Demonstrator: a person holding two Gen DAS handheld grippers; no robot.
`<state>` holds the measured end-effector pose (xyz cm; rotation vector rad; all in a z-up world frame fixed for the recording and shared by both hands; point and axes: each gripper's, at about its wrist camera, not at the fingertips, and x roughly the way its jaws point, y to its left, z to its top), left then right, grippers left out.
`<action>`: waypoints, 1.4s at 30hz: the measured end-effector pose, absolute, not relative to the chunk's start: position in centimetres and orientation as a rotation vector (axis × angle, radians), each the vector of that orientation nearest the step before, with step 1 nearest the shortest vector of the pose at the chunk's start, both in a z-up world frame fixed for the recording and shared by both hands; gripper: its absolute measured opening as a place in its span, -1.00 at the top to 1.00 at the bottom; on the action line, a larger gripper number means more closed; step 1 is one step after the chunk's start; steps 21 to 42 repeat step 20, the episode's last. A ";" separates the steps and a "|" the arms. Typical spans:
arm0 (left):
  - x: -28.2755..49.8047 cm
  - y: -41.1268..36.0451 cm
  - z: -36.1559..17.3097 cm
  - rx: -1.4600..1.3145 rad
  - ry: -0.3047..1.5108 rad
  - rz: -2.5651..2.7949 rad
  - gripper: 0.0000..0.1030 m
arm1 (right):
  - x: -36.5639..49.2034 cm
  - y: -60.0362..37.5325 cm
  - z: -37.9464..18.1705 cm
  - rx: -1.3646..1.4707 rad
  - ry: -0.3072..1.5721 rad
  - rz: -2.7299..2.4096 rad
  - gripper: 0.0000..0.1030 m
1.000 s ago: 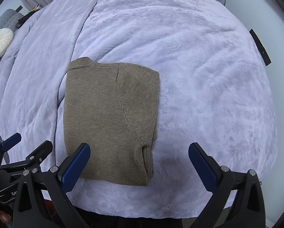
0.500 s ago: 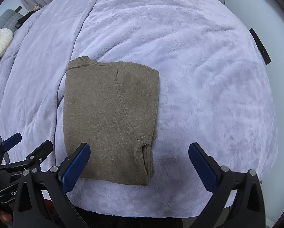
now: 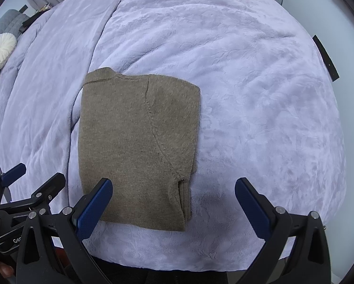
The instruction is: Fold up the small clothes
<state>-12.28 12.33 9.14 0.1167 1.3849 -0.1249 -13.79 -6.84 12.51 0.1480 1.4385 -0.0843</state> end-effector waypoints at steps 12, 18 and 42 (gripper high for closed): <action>-12.0 12.5 8.8 0.110 1.378 -0.111 -0.99 | -13.9 -6.8 12.1 0.148 1.450 -0.091 -0.99; -12.1 12.4 8.8 0.111 1.382 -0.119 -0.99 | -13.9 -6.8 12.0 0.150 1.451 -0.095 -0.99; -12.2 12.3 8.8 0.111 1.386 -0.117 -0.99 | -13.9 -6.8 12.0 0.149 1.450 -0.095 -0.99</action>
